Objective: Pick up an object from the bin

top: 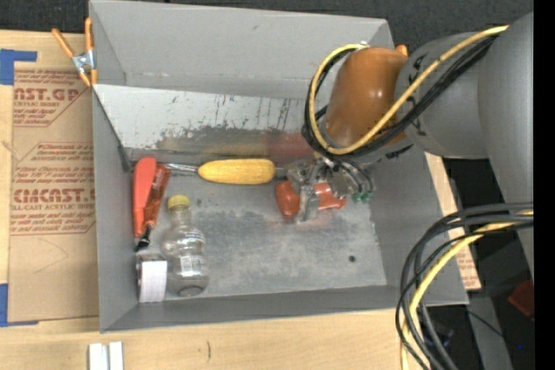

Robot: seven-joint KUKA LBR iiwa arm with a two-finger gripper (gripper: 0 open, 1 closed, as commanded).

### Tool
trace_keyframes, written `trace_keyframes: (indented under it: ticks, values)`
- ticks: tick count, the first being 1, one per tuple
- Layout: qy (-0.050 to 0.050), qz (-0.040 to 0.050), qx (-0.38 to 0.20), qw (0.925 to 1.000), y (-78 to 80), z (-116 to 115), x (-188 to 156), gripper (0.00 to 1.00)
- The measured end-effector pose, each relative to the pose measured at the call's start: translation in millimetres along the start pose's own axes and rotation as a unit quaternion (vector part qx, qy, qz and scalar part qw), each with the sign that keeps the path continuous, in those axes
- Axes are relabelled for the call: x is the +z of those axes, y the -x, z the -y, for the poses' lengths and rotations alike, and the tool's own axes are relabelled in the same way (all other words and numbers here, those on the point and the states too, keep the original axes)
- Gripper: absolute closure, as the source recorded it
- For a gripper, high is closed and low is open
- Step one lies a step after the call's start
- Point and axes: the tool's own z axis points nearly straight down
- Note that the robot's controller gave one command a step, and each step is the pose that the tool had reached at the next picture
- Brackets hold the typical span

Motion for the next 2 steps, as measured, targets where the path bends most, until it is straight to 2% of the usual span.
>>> trace_keyframes:
  ticks: [1, 2]
  values:
    - [0.0, 0.0001, 0.0, 1.0, 0.0, 0.0, 0.0, 1.0]
    - [0.0, 0.0017, 0.032, 0.9995, -10.8, 1.2, -112.1, 1.0]
